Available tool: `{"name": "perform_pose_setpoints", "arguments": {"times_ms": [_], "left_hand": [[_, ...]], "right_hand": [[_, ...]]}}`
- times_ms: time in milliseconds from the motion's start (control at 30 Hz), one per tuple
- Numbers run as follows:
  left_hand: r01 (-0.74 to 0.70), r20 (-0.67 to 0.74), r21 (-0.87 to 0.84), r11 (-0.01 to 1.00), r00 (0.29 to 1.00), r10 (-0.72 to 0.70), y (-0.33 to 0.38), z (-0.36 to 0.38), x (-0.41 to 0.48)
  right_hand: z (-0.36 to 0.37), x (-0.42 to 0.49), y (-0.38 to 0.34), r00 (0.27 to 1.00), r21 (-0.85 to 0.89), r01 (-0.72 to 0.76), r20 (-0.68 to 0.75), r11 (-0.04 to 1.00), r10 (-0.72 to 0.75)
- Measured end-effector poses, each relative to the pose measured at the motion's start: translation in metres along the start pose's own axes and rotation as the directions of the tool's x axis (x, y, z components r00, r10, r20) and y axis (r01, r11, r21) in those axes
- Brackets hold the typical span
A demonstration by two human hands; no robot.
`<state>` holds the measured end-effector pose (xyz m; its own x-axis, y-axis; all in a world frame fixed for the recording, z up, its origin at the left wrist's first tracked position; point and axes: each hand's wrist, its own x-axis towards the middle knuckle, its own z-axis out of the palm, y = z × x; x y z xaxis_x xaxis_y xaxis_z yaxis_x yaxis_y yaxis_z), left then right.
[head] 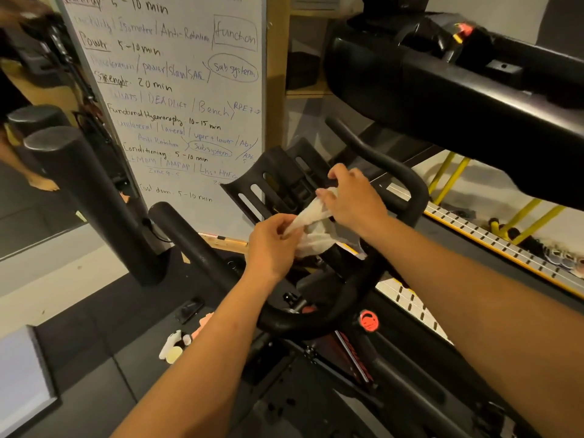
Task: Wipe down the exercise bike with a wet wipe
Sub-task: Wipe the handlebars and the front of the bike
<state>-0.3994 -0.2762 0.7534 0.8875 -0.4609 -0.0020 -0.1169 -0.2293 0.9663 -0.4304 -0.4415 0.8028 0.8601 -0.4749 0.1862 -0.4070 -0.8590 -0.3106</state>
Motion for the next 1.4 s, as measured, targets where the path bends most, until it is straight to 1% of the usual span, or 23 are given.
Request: {"name": "perform_pose_setpoints", "arguments": {"times_ms": [100, 133, 233, 300, 433, 500, 533, 600, 633, 700, 767, 800, 833, 900, 933, 967, 1000, 1033, 1100, 1167, 1233, 1300, 1400], "left_hand": [[0.049, -0.042, -0.061, 0.997, 0.998, -0.052, -0.002, -0.003, 0.002], [0.072, -0.022, -0.074, 0.995, 0.997, -0.074, -0.003, -0.004, 0.002], [0.114, 0.021, -0.131, 0.985, 0.993, -0.113, -0.003, -0.006, 0.000], [0.123, -0.004, -0.192, 0.974, 0.992, -0.126, 0.000, -0.008, -0.001], [0.089, -0.027, -0.226, 0.970, 0.995, -0.097, 0.005, -0.007, -0.003], [0.061, -0.016, -0.263, 0.963, 0.998, -0.068, 0.005, -0.006, -0.004], [0.057, -0.011, -0.263, 0.963, 0.998, -0.062, 0.004, -0.005, -0.004], [0.040, -0.001, -0.182, 0.982, 0.999, -0.041, 0.003, -0.005, -0.005], [0.020, 0.005, -0.127, 0.992, 1.000, -0.019, 0.002, -0.003, -0.004], [-0.035, 0.017, -0.055, 0.998, 0.999, 0.036, 0.002, 0.000, -0.003], [-0.124, 0.047, 0.040, 0.991, 0.991, 0.123, 0.004, 0.003, 0.001], [-0.191, 0.080, 0.161, 0.968, 0.980, 0.180, 0.003, 0.003, 0.004], [-0.269, 0.118, 0.356, 0.895, 0.963, 0.243, 0.001, 0.001, 0.009], [-0.355, 0.173, 0.740, 0.571, 0.921, 0.349, -0.007, -0.006, 0.024], [-0.341, 0.183, 0.838, 0.426, 0.911, 0.368, -0.011, -0.010, 0.031], [-0.313, 0.190, 0.891, 0.329, 0.915, 0.355, -0.012, -0.014, 0.037], [-0.281, 0.195, 0.923, 0.263, 0.931, 0.308, -0.015, -0.017, 0.044], [-0.248, 0.195, 0.945, 0.215, 0.951, 0.240, -0.018, -0.019, 0.050], [-0.199, 0.186, 0.971, 0.136, 0.977, 0.102, -0.023, -0.020, 0.060], [-0.177, 0.173, 0.980, 0.092, 0.983, 0.055, -0.028, -0.020, 0.065], [-0.176, 0.171, 0.980, 0.091, 0.983, 0.060, -0.030, -0.019, 0.067], [-0.184, 0.177, 0.977, 0.104, 0.982, 0.068, -0.030, -0.019, 0.066], [-0.196, 0.189, 0.972, 0.128, 0.980, 0.067, -0.032, -0.019, 0.068]], "right_hand": [[0.003, -0.026, -0.003, 0.987, -0.080, 0.075, -0.134, 0.994, -0.085], [0.009, -0.042, -0.009, 0.987, -0.096, 0.116, -0.098, 0.989, -0.126], [0.033, -0.079, -0.021, 0.975, -0.116, 0.190, 0.141, 0.975, -0.173], [0.040, -0.074, -0.019, 0.967, -0.154, 0.193, 0.198, 0.969, -0.161], [0.040, -0.030, -0.026, 0.991, -0.133, 0.128, 0.045, 0.983, -0.123], [0.037, -0.008, -0.022, 0.997, -0.137, 0.052, -0.047, 0.989, -0.059], [0.032, 0.002, -0.015, 0.994, -0.185, -0.006, -0.109, 0.983, -0.015], [0.020, 0.015, 0.009, 0.985, -0.255, -0.072, -0.171, 0.964, 0.028], [0.018, 0.019, 0.019, 0.987, -0.203, -0.062, -0.156, 0.977, 0.030], [0.021, 0.017, 0.025, 0.991, -0.064, 0.098, -0.080, 0.993, -0.103], [0.026, 0.001, 0.013, 0.972, 0.040, 0.232, -0.034, 0.972, -0.231], [0.028, -0.008, 0.008, 0.964, 0.077, 0.266, -0.036, 0.961, -0.264], [0.028, -0.017, 0.004, 0.955, 0.112, 0.298, -0.046, 0.948, -0.294], [0.024, -0.033, 0.003, 0.923, 0.132, 0.382, -0.099, 0.915, -0.372], [0.021, -0.038, 0.005, 0.896, 0.129, 0.443, -0.106, 0.887, -0.432], [0.019, -0.041, 0.006, 0.859, 0.123, 0.512, -0.096, 0.850, -0.503], [0.019, -0.041, 0.006, 0.826, 0.110, 0.564, -0.065, 0.818, -0.561], [0.020, -0.036, 0.005, 0.818, 0.123, 0.573, -0.027, 0.810, -0.574], [0.024, -0.015, 0.007, 0.851, 0.156, 0.524, -0.052, 0.837, -0.523], [0.020, 0.020, 0.017, 0.912, 0.095, 0.408, -0.082, 0.908, -0.402], [0.014, 0.053, 0.036, 0.963, -0.035, 0.253, -0.082, 0.967, -0.255], [0.015, 0.064, 0.044, 0.976, -0.114, 0.151, -0.142, 0.982, -0.167], [0.026, 0.044, 0.032, 0.977, -0.177, 0.101, -0.171, 0.979, -0.132]]}}
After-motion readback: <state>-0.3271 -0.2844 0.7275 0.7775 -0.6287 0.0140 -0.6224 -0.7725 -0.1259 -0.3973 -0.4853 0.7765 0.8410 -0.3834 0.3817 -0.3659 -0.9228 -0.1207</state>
